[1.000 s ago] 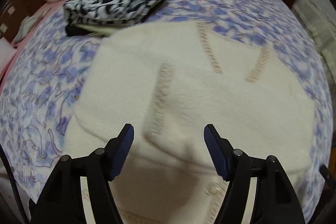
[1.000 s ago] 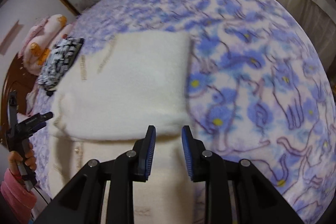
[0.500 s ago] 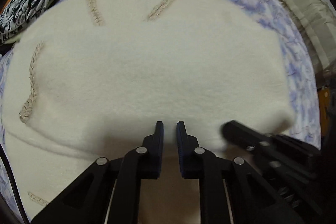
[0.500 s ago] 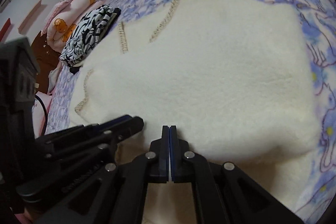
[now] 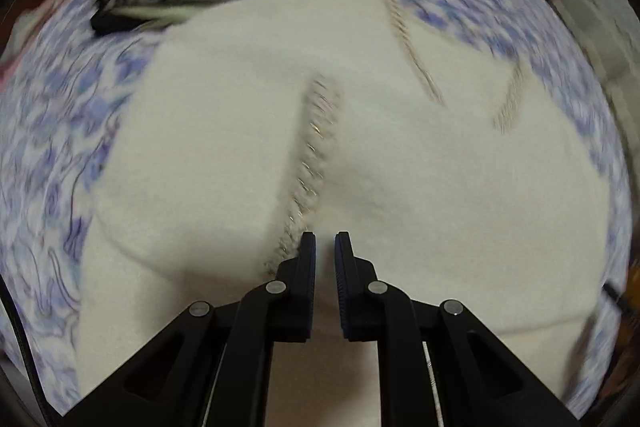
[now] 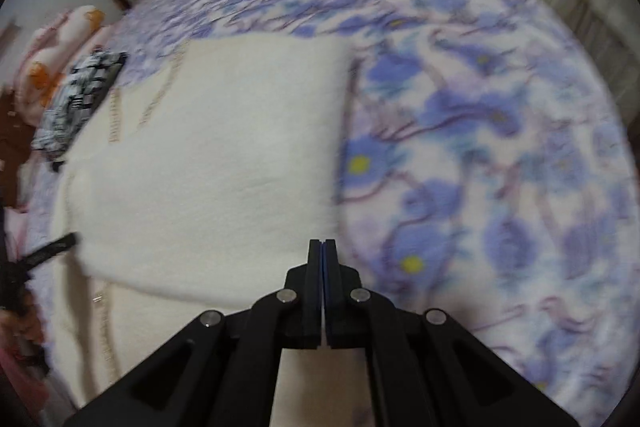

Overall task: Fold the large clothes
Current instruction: 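Press the folded sleeves flat with both closed tools, then lift both tools off and move them toward the cardigan hem, then grasp the braided cardigan hem with both tools, then lift the hem with both tools and fold it toward the collar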

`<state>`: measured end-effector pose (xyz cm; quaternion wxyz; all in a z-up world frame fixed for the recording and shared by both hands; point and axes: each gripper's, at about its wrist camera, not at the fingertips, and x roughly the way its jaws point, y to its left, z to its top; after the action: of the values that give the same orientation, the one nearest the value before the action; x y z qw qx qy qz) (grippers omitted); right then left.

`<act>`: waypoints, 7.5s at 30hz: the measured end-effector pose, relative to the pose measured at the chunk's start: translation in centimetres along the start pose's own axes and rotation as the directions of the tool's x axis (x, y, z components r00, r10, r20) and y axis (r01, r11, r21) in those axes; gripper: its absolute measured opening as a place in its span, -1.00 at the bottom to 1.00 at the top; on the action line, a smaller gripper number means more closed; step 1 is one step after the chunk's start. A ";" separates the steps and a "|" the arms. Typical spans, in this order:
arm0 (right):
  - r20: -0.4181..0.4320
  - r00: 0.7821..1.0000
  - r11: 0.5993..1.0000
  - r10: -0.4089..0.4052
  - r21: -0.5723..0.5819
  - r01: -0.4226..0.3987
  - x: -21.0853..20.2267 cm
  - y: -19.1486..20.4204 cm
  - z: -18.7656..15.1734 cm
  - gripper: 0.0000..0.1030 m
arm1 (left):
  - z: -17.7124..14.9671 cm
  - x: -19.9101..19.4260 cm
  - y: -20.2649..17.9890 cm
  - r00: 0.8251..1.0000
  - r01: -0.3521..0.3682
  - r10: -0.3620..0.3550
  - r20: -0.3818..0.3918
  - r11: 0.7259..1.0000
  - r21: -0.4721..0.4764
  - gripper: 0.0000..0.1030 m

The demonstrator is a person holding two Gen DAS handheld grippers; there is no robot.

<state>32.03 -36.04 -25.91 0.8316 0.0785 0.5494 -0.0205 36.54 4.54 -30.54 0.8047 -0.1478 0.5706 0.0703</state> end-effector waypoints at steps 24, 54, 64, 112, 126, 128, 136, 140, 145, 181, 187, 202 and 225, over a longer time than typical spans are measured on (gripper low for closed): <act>0.071 0.952 0.954 0.297 -0.074 -0.292 8.3 9.5 8.3 -1.00 | 4.0 6.4 -13.9 0.965 0.256 -0.254 -0.060 0.966 0.033 -0.88; 0.124 0.988 0.991 0.090 0.088 -0.101 6.2 -0.5 9.1 -1.00 | 4.3 1.1 -5.8 0.998 -0.048 0.048 0.046 0.999 -0.009 -0.88; 0.122 0.977 0.984 0.176 -0.052 -0.171 -5.0 4.6 1.0 -0.95 | -3.8 -10.7 -3.8 0.979 -0.119 0.090 0.182 0.981 0.152 -0.11; -0.058 0.997 0.991 -0.054 0.120 0.061 -14.1 6.7 -34.2 0.53 | -27.6 -12.6 21.8 0.980 -0.012 0.026 -0.199 0.997 0.075 0.63; -0.074 0.996 0.937 0.055 0.349 -0.025 -9.5 -1.9 -33.9 0.53 | -28.6 -6.3 26.6 0.931 0.186 -0.192 -0.311 0.981 -0.047 0.63; -0.079 0.995 0.925 0.068 0.379 -0.033 -9.0 -2.7 -33.9 0.53 | -28.6 -5.8 26.5 0.930 0.184 -0.188 -0.315 0.982 -0.042 0.63; -0.112 0.985 0.936 0.128 0.341 -0.083 -6.8 -3.7 -33.5 0.52 | -27.4 -4.4 25.7 0.928 0.141 -0.152 -0.341 0.988 -0.056 0.63; -0.123 0.984 0.945 0.132 0.314 -0.087 -7.0 -3.2 -33.2 0.39 | -27.3 -4.7 24.5 0.940 0.108 -0.124 -0.317 0.992 -0.068 0.55; -0.135 0.985 0.965 0.107 0.254 -0.070 -7.4 -1.7 -32.9 -0.45 | -28.0 -5.9 22.9 0.960 0.050 -0.084 -0.268 0.990 -0.133 0.16; 0.148 0.900 0.802 0.410 0.410 -0.433 -22.8 4.3 -14.8 -0.77 | -9.8 -25.1 18.0 0.873 0.421 -0.486 -0.041 0.793 -0.440 -0.86; 0.186 0.896 0.811 0.403 0.381 -0.444 -22.8 2.4 -7.1 -0.77 | -2.9 -25.1 18.1 0.878 0.439 -0.476 0.061 0.748 -0.498 -0.86; 0.182 0.892 0.838 0.413 0.308 -0.451 -12.5 0.5 12.4 -0.78 | 14.6 -15.8 15.1 0.903 0.422 -0.391 0.176 0.738 -0.527 -0.86; -0.097 0.980 0.927 0.176 0.352 -0.132 8.2 1.3 18.4 -0.68 | 24.1 4.8 10.3 0.961 0.140 -0.215 -0.172 0.920 -0.367 -0.53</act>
<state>52.14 -37.11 -26.21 0.7677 0.2665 0.5810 -0.0454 56.87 21.70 -29.32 0.7040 -0.3470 0.6143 0.0817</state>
